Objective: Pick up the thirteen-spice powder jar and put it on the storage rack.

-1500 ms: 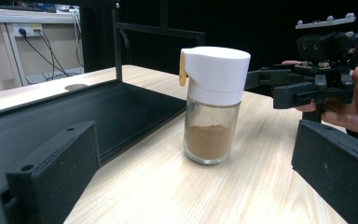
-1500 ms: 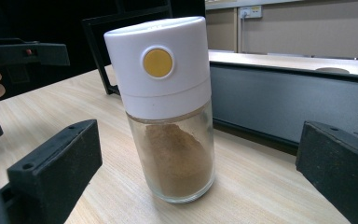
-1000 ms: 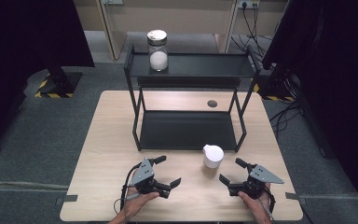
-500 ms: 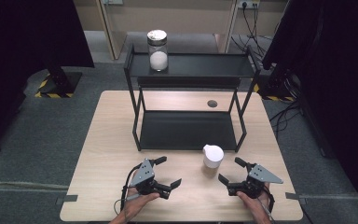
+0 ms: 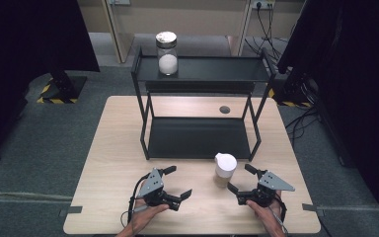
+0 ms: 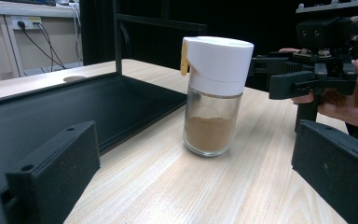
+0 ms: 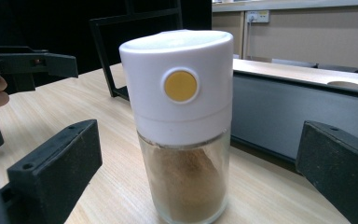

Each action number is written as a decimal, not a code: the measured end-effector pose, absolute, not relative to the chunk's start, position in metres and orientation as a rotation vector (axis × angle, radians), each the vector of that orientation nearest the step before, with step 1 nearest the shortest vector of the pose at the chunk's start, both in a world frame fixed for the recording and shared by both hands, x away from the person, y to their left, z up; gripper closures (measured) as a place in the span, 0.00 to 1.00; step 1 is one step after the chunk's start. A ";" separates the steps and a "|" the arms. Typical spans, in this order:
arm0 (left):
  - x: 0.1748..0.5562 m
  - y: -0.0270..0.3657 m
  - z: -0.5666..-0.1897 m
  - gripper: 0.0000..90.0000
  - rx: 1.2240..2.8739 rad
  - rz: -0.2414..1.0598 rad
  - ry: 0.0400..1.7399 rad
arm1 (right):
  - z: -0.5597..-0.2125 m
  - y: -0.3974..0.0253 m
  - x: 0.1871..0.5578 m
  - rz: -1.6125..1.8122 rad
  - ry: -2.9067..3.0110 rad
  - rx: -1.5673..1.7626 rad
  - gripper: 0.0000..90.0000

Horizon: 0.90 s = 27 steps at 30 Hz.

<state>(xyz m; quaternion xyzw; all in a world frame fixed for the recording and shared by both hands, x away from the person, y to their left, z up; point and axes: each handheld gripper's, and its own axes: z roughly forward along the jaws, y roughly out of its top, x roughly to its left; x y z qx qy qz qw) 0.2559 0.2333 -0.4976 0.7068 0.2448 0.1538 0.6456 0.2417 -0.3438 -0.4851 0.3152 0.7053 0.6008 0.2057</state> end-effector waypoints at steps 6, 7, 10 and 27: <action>0.256 0.233 -0.498 0.01 1.609 0.347 0.559 | -0.484 -0.338 0.247 1.673 1.973 0.861 0.00; 0.256 0.233 -0.498 0.01 1.610 0.347 0.559 | -0.483 -0.337 0.247 1.671 1.975 0.858 0.00; 0.256 0.233 -0.499 0.00 1.610 0.346 0.559 | -0.483 -0.334 0.249 1.669 1.975 0.848 0.00; 0.256 0.233 -0.499 0.00 1.616 0.341 0.557 | -0.480 -0.319 0.260 1.653 1.998 0.831 0.01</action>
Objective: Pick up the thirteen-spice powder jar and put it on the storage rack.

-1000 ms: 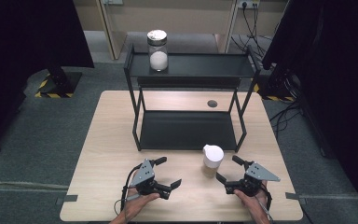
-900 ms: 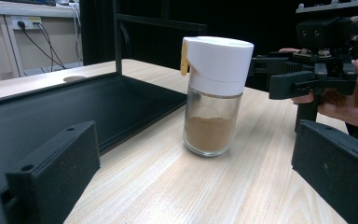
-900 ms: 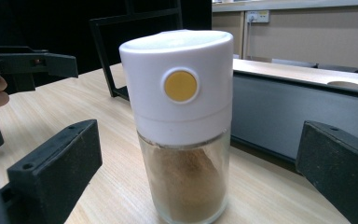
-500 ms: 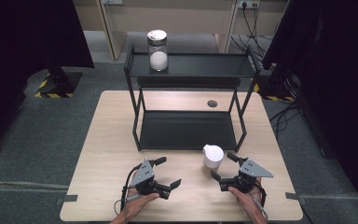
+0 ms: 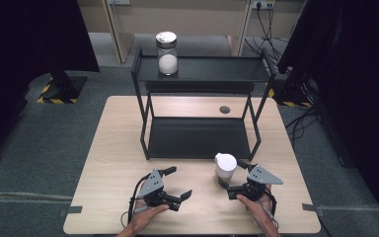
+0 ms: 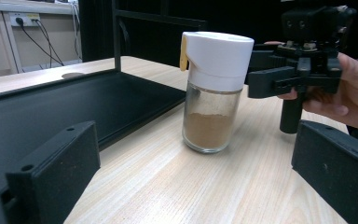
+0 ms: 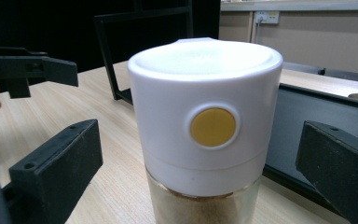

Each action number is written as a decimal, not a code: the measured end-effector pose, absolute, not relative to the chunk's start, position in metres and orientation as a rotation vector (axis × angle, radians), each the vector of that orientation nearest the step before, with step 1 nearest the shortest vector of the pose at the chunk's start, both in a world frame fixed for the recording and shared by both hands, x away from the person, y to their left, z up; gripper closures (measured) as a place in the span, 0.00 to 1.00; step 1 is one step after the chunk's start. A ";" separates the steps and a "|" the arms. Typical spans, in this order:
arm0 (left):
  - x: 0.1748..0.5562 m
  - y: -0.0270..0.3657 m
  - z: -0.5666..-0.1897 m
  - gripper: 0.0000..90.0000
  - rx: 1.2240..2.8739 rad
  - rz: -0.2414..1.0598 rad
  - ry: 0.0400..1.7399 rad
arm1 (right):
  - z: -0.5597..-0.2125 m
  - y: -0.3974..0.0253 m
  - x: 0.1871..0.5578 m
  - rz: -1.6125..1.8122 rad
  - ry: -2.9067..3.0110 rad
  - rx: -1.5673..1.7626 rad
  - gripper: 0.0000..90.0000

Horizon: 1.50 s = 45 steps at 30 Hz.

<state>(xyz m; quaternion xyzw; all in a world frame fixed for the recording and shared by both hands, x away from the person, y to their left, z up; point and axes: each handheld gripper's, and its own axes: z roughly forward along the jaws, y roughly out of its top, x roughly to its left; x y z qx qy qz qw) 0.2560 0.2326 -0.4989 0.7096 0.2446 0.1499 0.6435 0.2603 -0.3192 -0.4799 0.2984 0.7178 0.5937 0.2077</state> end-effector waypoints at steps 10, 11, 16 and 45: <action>0.256 0.233 -0.499 0.01 1.615 0.340 0.562 | -0.478 -0.311 0.268 1.617 2.028 0.850 0.12; 0.255 0.232 -0.499 0.01 1.614 0.340 0.562 | -0.478 -0.310 0.268 1.608 2.029 0.857 0.14; 0.255 0.232 -0.499 0.01 1.615 0.340 0.560 | -0.479 -0.309 0.271 1.605 2.032 0.878 0.19; 0.256 0.232 -0.500 0.00 1.614 0.332 0.568 | -0.466 -0.307 0.264 1.611 2.015 0.805 0.34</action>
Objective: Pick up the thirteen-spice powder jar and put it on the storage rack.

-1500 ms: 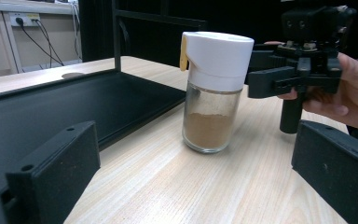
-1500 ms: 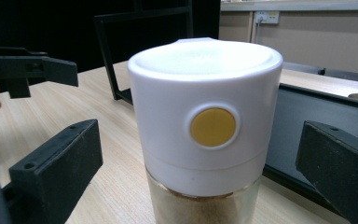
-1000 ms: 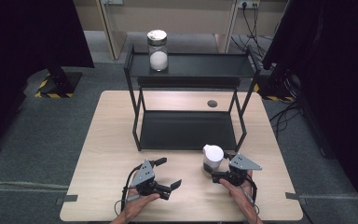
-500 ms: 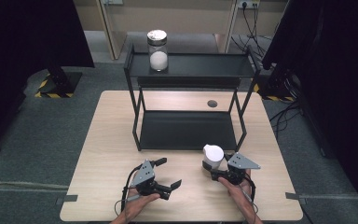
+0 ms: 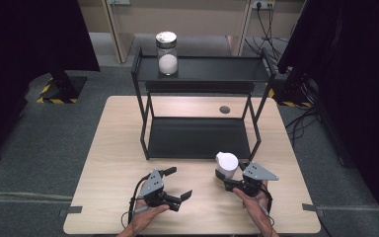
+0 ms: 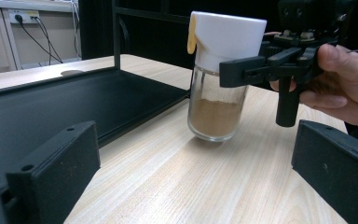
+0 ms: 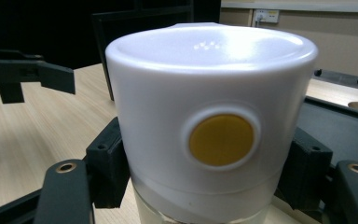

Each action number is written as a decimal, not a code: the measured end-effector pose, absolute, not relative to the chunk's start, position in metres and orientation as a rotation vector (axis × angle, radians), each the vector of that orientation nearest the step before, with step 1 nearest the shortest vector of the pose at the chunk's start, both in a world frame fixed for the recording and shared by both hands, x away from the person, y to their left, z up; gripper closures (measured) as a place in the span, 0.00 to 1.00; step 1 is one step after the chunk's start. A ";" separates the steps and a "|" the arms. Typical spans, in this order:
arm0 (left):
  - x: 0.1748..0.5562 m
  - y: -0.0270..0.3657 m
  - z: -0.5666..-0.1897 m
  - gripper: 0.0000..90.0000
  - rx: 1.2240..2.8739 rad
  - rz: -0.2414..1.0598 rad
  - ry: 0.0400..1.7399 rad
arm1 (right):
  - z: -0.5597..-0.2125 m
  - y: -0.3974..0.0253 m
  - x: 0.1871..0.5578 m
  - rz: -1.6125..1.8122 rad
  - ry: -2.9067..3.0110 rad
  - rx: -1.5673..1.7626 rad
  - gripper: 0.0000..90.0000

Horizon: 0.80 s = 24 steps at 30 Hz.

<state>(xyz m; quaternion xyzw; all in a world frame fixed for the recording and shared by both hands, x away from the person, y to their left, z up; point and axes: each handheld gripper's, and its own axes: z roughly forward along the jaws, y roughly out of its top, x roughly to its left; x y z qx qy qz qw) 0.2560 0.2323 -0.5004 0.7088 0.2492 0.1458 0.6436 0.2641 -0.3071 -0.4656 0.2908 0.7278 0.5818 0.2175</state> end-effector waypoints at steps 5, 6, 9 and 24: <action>0.256 0.232 -0.501 0.01 1.616 0.331 0.569 | -0.460 -0.307 0.262 1.617 2.019 0.793 0.34; 0.256 0.232 -0.501 0.01 1.616 0.331 0.569 | -0.459 -0.307 0.262 1.618 2.018 0.788 0.34; 0.256 0.232 -0.501 0.01 1.616 0.332 0.569 | -0.455 -0.308 0.261 1.621 2.017 0.781 0.34; 0.257 0.233 -0.501 0.01 1.616 0.329 0.576 | -0.426 -0.308 0.268 1.661 2.014 0.743 0.34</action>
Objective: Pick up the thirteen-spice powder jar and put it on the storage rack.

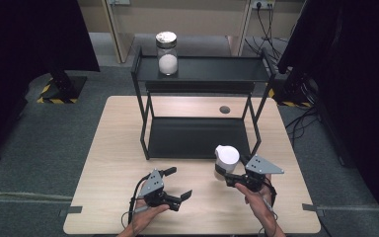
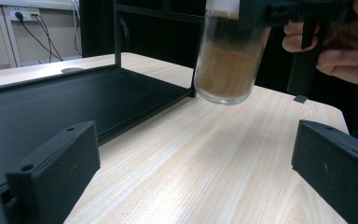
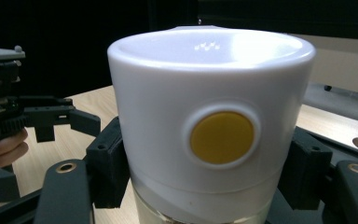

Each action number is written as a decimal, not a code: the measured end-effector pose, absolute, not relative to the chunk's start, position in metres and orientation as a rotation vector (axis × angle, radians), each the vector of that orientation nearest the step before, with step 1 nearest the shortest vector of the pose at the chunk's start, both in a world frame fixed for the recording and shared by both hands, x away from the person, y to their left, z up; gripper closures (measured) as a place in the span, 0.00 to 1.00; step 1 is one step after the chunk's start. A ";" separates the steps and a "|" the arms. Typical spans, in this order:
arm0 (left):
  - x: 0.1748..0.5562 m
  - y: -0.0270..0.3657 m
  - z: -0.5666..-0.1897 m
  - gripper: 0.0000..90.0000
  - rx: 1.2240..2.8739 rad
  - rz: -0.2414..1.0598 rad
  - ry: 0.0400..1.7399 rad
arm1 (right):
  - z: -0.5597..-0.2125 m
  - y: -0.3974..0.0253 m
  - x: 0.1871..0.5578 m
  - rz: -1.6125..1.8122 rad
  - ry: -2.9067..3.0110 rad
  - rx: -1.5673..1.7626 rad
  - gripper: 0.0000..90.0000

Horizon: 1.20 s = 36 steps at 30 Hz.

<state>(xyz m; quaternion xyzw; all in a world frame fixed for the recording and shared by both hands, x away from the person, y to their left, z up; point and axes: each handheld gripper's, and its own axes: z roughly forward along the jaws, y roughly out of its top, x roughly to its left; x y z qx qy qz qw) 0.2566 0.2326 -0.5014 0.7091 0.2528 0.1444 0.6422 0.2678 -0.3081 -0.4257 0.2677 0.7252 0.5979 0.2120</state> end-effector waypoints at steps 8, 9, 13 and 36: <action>0.257 0.232 -0.502 0.01 1.617 0.327 0.577 | -0.409 -0.308 0.274 1.672 2.027 0.727 0.34; 0.257 0.232 -0.502 0.01 1.617 0.327 0.578 | -0.407 -0.308 0.275 1.673 2.030 0.726 0.34; 0.257 0.232 -0.502 0.01 1.615 0.326 0.579 | -0.398 -0.309 0.279 1.699 2.040 0.706 0.34; 0.257 0.233 -0.503 0.01 1.612 0.317 0.586 | -0.335 -0.297 0.300 1.741 2.078 0.631 0.34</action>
